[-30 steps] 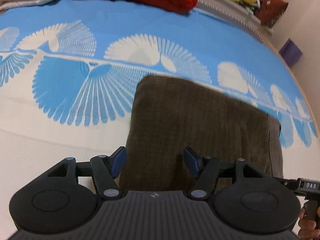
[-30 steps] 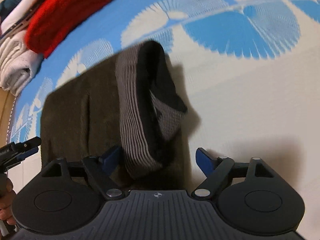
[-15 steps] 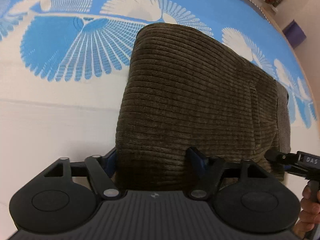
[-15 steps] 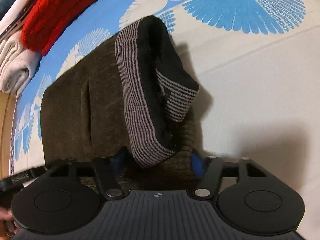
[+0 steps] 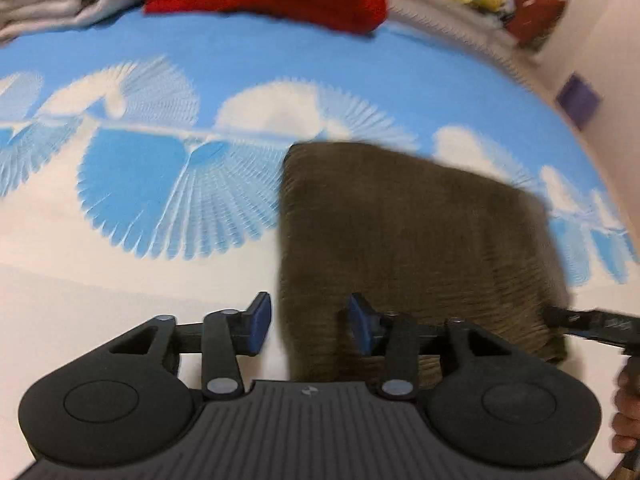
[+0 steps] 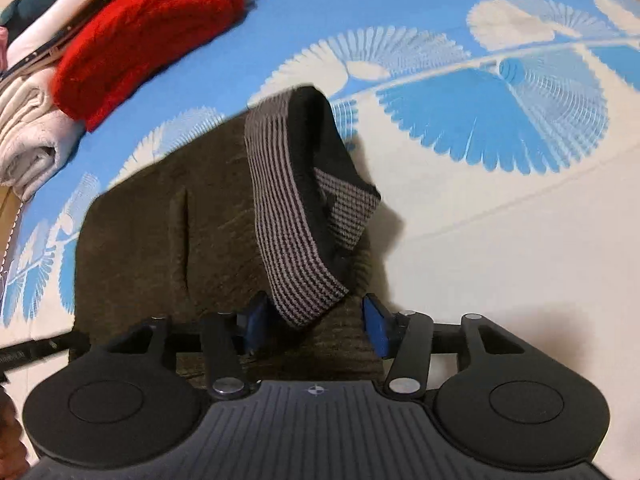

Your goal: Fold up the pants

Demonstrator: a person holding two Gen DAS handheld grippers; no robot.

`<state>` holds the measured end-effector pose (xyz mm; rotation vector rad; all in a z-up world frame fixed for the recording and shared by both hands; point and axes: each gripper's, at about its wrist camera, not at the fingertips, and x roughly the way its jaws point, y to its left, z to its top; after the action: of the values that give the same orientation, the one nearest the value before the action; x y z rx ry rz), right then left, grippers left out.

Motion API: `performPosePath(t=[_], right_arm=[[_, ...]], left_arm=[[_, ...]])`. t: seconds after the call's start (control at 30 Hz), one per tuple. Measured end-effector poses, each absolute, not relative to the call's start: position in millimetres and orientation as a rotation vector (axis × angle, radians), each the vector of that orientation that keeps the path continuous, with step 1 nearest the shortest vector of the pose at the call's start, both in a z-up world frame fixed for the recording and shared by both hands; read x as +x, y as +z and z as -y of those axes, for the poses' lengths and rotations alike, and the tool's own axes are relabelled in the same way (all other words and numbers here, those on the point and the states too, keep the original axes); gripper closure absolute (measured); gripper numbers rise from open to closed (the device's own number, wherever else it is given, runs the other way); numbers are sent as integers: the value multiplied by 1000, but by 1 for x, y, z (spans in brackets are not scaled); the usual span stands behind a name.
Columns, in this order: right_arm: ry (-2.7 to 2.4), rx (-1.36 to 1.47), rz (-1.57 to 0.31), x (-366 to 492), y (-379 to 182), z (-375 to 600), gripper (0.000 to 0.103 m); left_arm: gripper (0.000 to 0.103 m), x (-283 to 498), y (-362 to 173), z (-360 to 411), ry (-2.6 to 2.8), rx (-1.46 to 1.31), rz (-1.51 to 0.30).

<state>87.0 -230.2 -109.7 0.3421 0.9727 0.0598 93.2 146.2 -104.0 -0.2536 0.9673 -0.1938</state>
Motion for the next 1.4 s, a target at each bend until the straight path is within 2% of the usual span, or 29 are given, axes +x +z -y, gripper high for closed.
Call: performPosePath(t=[0.07, 0.1, 0.17, 0.3, 0.37, 0.4, 0.47, 0.53, 0.6, 0.63, 0.73, 0.83, 0.9, 1.2, 1.4], right_arm=[[51, 276, -993, 86, -113, 224, 47], [31, 262, -1021, 86, -117, 224, 39], [11, 287, -1061, 80, -123, 230, 30], [-24, 291, -1103, 67, -119, 232, 28], [-48, 250, -1102, 55, -112, 230, 28], [-78, 229, -1080, 46, -102, 230, 30], [-91, 224, -975, 26, -73, 230, 31], [-71, 218, -855, 1, -41, 226, 28], [-52, 179, -743, -27, -12, 217, 14], [-36, 145, -686, -43, 0, 211, 10], [-19, 53, -551, -89, 22, 194, 0], [-10, 38, -496, -123, 19, 185, 1], [-53, 65, -566, -123, 8, 183, 1], [-113, 80, -634, -118, 1, 170, 1], [-102, 34, -664, -115, -4, 161, 1]], left_arm=[[65, 94, -116, -138, -249, -226, -1040], [64, 93, -127, -129, -259, -156, -1086], [61, 85, -133, -113, -271, 6, -1065], [60, 76, -112, -115, -214, -8, -1036], [46, 62, -99, -115, -188, 27, -1003], [43, 53, -90, -115, -177, 44, -988], [26, 34, -68, -113, -141, 65, -933], [17, 8, -39, -115, -95, 55, -833], [16, -21, -13, -109, -60, 46, -741], [15, -35, -1, -108, -63, 39, -704], [2, -75, 19, -105, -73, -27, -637], [0, -107, 18, -101, -123, -107, -632], [0, -116, 5, -93, -80, -73, -669], [0, -96, -16, -82, -71, -85, -817], [0, -95, -25, -76, -85, -46, -813]])
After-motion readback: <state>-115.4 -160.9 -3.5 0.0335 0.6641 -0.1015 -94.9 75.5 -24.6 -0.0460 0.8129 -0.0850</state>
